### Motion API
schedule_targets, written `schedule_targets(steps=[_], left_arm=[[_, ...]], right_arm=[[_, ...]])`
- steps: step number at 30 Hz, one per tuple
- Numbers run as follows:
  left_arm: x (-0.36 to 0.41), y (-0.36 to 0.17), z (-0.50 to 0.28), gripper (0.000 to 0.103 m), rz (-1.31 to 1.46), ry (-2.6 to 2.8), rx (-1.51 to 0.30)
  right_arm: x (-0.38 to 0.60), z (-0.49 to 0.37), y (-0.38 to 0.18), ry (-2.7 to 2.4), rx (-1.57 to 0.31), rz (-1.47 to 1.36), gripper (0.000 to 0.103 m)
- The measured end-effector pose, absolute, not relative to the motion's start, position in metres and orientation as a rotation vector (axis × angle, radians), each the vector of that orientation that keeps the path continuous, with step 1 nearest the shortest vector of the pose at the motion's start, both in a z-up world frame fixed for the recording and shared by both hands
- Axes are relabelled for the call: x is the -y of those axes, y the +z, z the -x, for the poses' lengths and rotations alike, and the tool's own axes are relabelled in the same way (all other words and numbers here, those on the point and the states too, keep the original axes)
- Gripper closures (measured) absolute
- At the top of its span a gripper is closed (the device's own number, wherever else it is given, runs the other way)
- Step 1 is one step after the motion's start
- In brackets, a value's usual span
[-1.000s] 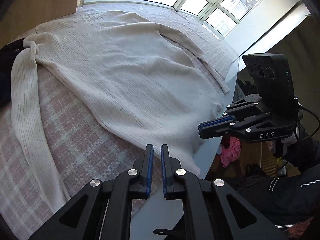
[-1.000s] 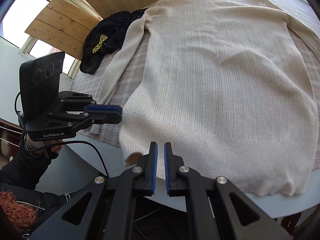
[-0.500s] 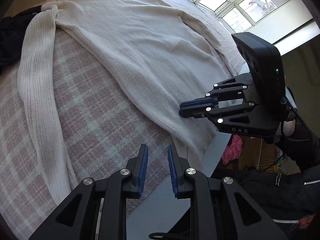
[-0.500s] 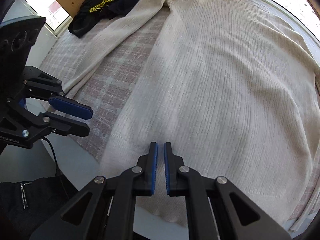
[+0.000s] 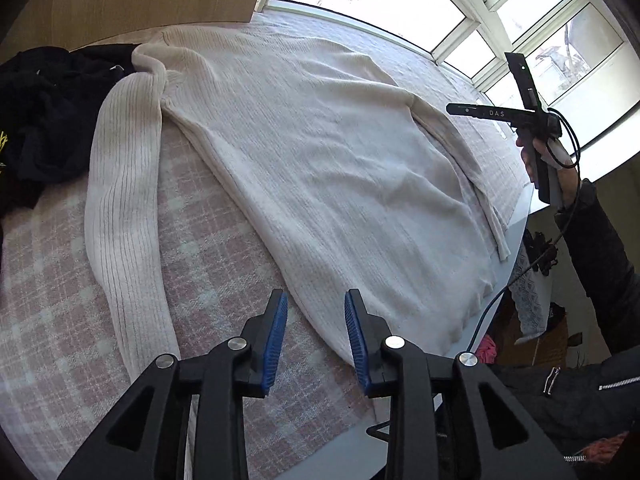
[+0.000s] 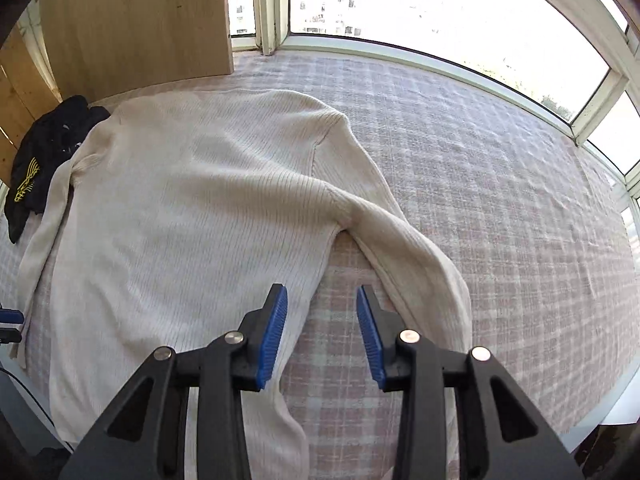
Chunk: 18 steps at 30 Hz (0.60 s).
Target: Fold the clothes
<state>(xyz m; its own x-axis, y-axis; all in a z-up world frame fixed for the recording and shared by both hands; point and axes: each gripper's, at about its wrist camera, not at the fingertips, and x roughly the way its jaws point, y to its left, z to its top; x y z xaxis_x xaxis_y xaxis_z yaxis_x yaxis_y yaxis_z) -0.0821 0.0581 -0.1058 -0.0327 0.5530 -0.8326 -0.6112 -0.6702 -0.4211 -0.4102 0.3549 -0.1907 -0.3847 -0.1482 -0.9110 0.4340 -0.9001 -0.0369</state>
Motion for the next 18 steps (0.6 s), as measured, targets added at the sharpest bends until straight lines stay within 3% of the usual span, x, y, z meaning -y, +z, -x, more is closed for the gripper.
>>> schedule_targets(steps=[4,8,14,18], left_arm=[[-0.088,-0.109,0.091,0.072,1.453,1.849,-0.053],[-0.096,-0.118,0.107,0.072,1.515,1.917,-0.018],[-0.087,-0.131,0.127,0.072,1.606,1.963,0.028],[-0.088,-0.135,0.143,0.072,1.617,1.97,0.032]], right_arm=[[-0.352,0.5,-0.206,-2.25,-0.361,-1.539,0.065],[-0.332,0.555,-0.235,-2.168,-0.49,-1.555,0.065],[-0.31,0.58,-0.26,-2.076,-0.654,-1.53,0.065],[-0.309,0.579,-0.259,-2.035,-0.661,-1.488,0.065]])
